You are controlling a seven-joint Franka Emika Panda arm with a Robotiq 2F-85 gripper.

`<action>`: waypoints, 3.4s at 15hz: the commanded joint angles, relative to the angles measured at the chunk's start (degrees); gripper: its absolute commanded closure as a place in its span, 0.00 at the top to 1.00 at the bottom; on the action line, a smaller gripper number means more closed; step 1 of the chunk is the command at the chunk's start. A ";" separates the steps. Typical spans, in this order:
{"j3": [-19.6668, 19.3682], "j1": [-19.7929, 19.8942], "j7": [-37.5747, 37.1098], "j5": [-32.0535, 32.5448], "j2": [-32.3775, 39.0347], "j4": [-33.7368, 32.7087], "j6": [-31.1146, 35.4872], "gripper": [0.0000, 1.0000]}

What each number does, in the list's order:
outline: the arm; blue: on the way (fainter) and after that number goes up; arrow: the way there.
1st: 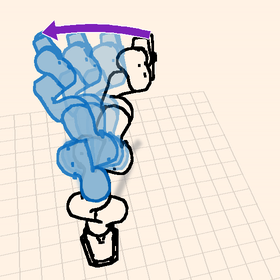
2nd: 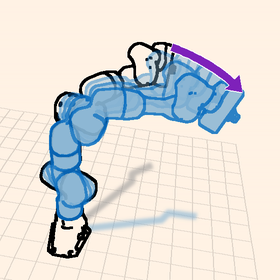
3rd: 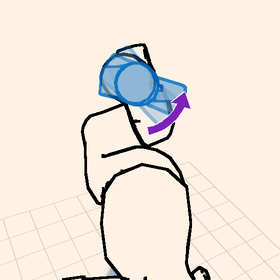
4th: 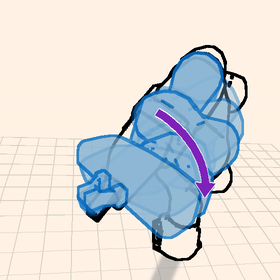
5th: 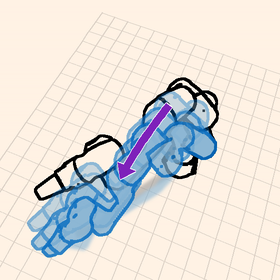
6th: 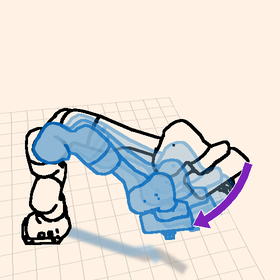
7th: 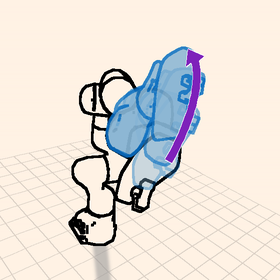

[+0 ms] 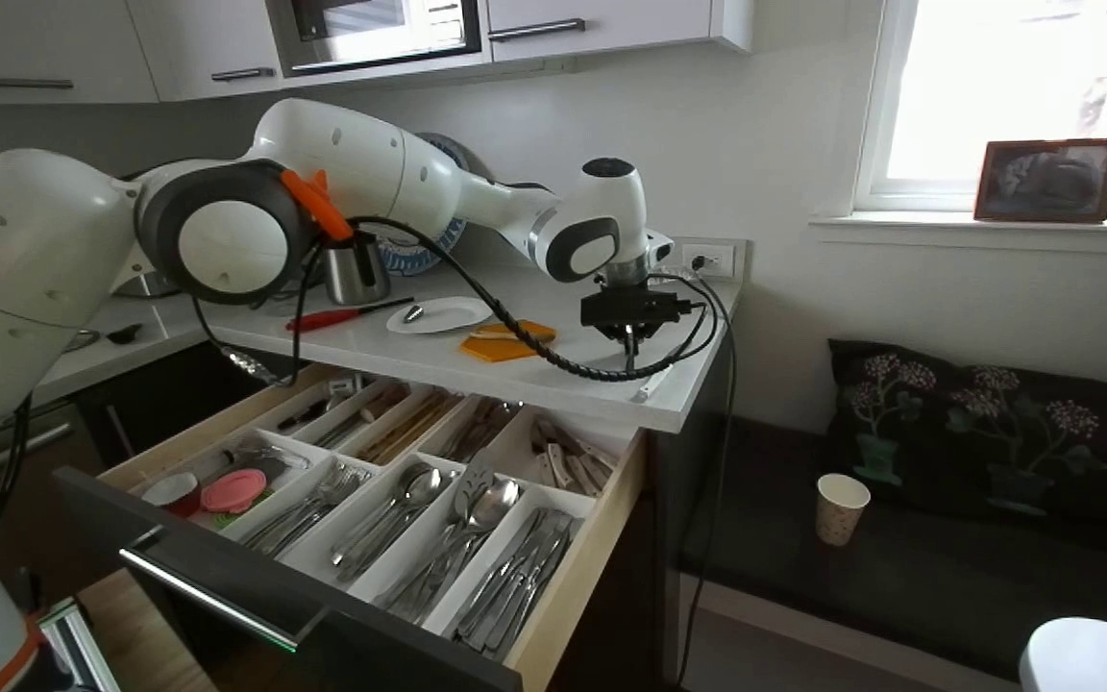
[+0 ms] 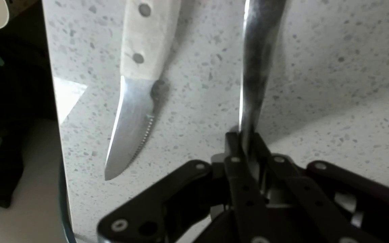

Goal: Move the spoons from the counter to the drawer

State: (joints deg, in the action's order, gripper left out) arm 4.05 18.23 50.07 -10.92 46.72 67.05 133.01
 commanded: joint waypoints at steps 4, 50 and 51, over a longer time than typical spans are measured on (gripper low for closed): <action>-2.02 -0.45 -5.24 2.19 -4.93 4.76 -3.29 0.02; 5.03 -7.52 12.79 -36.45 -59.74 91.88 34.43 0.02; 5.23 -7.32 11.82 -36.30 -58.61 91.87 34.16 0.02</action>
State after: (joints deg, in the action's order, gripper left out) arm 8.73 10.73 64.30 -45.99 -15.21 158.91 166.97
